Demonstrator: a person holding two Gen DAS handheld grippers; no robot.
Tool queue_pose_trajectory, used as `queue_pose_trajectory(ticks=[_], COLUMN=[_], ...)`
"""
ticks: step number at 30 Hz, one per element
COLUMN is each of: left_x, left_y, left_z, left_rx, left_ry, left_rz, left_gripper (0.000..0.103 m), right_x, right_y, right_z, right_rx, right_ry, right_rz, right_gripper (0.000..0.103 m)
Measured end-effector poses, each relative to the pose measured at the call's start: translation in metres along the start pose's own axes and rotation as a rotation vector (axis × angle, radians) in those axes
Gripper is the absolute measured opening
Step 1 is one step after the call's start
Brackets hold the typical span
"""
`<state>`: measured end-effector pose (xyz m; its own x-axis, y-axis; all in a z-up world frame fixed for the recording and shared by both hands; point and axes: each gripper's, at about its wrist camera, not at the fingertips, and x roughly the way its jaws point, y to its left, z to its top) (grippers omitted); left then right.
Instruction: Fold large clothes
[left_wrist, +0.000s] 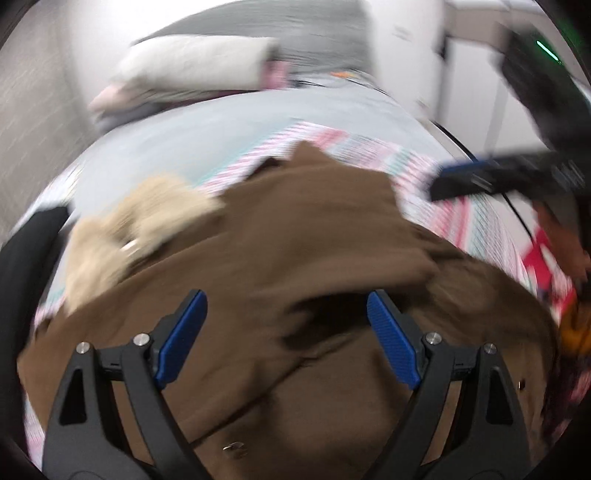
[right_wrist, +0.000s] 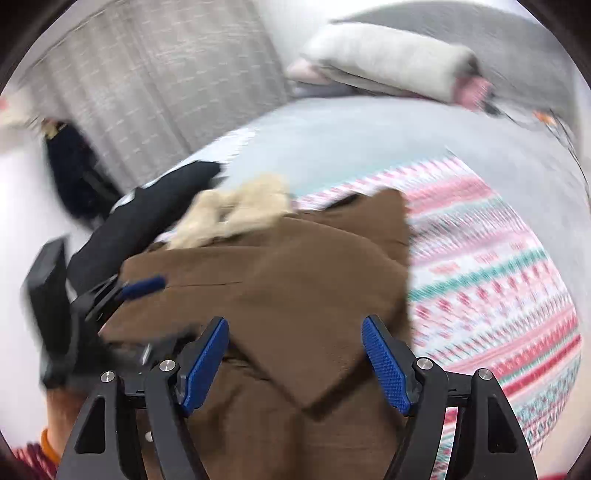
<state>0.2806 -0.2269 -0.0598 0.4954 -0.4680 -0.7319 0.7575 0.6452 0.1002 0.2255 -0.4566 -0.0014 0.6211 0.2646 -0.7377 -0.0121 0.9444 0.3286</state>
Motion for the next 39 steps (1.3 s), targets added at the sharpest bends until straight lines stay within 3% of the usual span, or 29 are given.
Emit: queue_pose_trajectory(ticks=[7, 9, 10, 12, 13, 14, 16, 20, 23, 27, 29, 31, 33, 34, 35, 37, 39], left_x=[0.04, 0.05, 0.054, 0.06, 0.061, 0.057, 0.037, -0.026, -0.06, -0.073, -0.064, -0.053, -0.053, -0.055, -0.057, -0.055, -0.039], left_y=[-0.059, -0.067, -0.07, -0.073, -0.07, -0.064, -0.047, 0.014, 0.065, 0.12, 0.147, 0.164, 0.172, 0.178, 0.181, 0.184, 0.185], left_z=[0.012, 0.011, 0.011, 0.011, 0.013, 0.016, 0.023, 0.025, 0.009, -0.035, -0.065, -0.089, -0.101, -0.104, -0.104, -0.095, -0.088], left_rx=[0.277, 0.33, 0.35, 0.357, 0.33, 0.279, 0.149, -0.206, -0.406, -0.632, -0.756, -0.834, -0.873, -0.886, -0.889, -0.855, -0.791], left_ry=[0.053, 0.062, 0.073, 0.091, 0.104, 0.095, 0.018, -0.154, -0.208, -0.149, -0.04, 0.079, 0.085, 0.065, 0.044, 0.003, 0.01], left_rz=[-0.042, -0.021, -0.004, -0.006, -0.01, 0.003, -0.011, -0.061, -0.048, 0.053, 0.064, 0.116, 0.137, 0.131, 0.124, 0.128, 0.148], left_gripper=[0.088, 0.085, 0.076, 0.042, 0.012, 0.011, 0.01, 0.01, 0.011, 0.011, 0.015, 0.016, 0.019, 0.034, 0.057, 0.069, 0.069], right_x=[0.017, 0.012, 0.011, 0.011, 0.012, 0.013, 0.014, 0.016, 0.023, 0.031, 0.032, 0.032, 0.034, 0.036, 0.038, 0.044, 0.051], right_y=[-0.029, -0.027, -0.028, -0.03, -0.031, -0.033, -0.034, -0.039, -0.04, -0.033, -0.03, -0.031, -0.033, -0.035, -0.036, -0.041, -0.048], right_z=[0.0, -0.005, -0.003, -0.003, -0.003, -0.003, -0.001, -0.001, -0.001, 0.0, 0.001, 0.001, 0.001, 0.001, 0.0, 0.0, -0.003], right_rx=[0.079, 0.088, 0.094, 0.11, 0.118, 0.128, 0.148, 0.192, 0.206, 0.195, 0.186, 0.198, 0.215, 0.218, 0.221, 0.236, 0.263], right_ry=[0.022, 0.024, 0.025, 0.025, 0.024, 0.022, 0.018, 0.018, 0.032, 0.043, 0.035, 0.021, 0.02, 0.025, 0.032, 0.051, 0.072], right_rz=[0.049, 0.064, 0.074, 0.091, 0.095, 0.1, 0.106, 0.096, 0.099, 0.114, 0.088, 0.106, 0.114, 0.1, 0.081, 0.03, -0.007], right_gripper=[0.076, 0.076, 0.076, 0.076, 0.076, 0.076, 0.076, 0.076, 0.076, 0.076, 0.076, 0.076, 0.076, 0.076, 0.076, 0.076, 0.076])
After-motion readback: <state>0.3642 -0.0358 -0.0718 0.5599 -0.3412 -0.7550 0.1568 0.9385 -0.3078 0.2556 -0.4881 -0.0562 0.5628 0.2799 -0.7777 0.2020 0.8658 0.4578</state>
